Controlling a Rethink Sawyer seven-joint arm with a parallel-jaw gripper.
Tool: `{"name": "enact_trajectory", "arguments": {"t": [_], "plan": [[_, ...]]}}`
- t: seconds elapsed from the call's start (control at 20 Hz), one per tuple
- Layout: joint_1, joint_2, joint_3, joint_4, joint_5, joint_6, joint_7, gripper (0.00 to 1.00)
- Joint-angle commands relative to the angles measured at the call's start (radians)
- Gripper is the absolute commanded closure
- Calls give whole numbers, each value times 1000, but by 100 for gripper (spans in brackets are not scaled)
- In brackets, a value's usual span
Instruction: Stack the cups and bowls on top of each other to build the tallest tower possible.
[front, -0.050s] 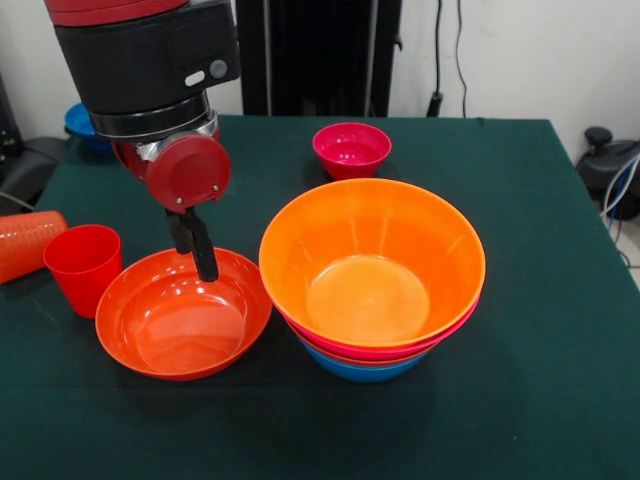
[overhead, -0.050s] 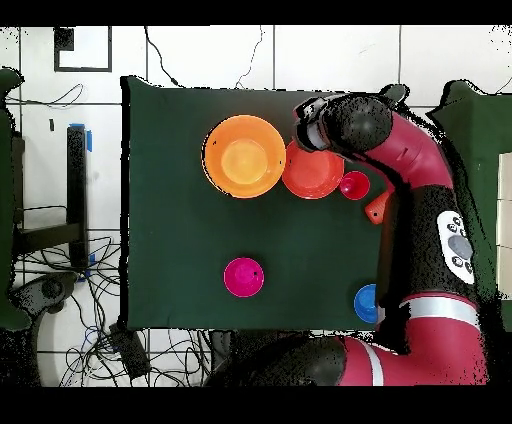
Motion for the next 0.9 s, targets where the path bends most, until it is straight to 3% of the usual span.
{"name": "enact_trajectory", "arguments": {"t": [0.05,0.9], "plan": [[-5,3,46,136,-65,-46,-69,0],[-35,-66,14,259,-107,-50,-75,0]]}}
